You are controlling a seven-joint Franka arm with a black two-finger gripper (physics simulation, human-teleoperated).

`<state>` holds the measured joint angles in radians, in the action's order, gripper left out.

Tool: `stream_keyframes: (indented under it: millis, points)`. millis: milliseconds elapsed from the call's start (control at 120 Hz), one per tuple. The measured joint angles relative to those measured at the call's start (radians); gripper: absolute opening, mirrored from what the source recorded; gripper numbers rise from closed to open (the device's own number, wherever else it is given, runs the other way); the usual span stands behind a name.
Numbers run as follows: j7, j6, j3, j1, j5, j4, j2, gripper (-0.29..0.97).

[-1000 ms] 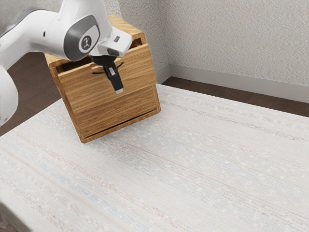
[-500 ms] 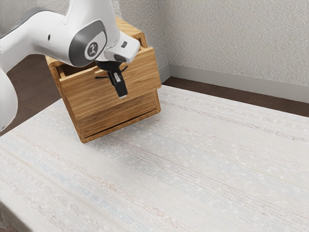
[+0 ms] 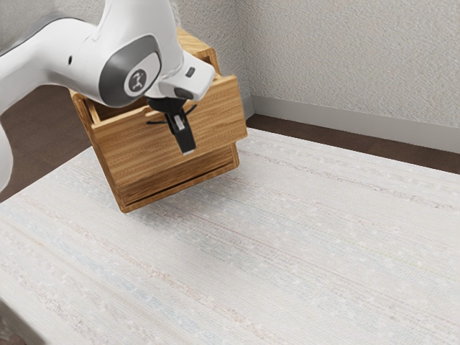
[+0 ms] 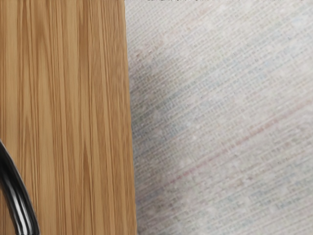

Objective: Pull the drawer handle with one arm to open the drawer

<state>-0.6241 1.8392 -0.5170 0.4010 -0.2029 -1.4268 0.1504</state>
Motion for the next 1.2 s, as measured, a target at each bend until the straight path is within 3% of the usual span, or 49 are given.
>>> stream_keyframes:
  millis: [100,333,483,608,692,975,1008,1083,1125,1200]
  points:
    - [0.007,0.002,-0.004,0.025,-0.002,-0.013,-0.012,0.6]
    - [0.022,0.004,-0.011,0.053,-0.01,-0.017,-0.013,0.49]
    - [0.033,0.005,-0.011,0.075,-0.021,-0.046,-0.037,0.53]
    - [0.045,0.004,-0.016,0.108,-0.04,-0.07,-0.066,0.44]
    - [0.054,0.003,-0.022,0.129,-0.052,-0.083,-0.085,0.32]
    - [0.088,-0.004,-0.03,0.161,-0.113,-0.086,-0.084,0.29]
    - [0.091,-0.006,-0.029,0.162,-0.119,-0.083,-0.083,0.25]
    - [0.099,-0.021,-0.014,0.156,-0.139,-0.056,-0.083,0.04]
    - [0.103,-0.029,-0.014,0.163,-0.15,-0.045,-0.084,0.0]
    - [0.109,-0.041,-0.008,0.173,-0.159,-0.033,-0.085,0.12]
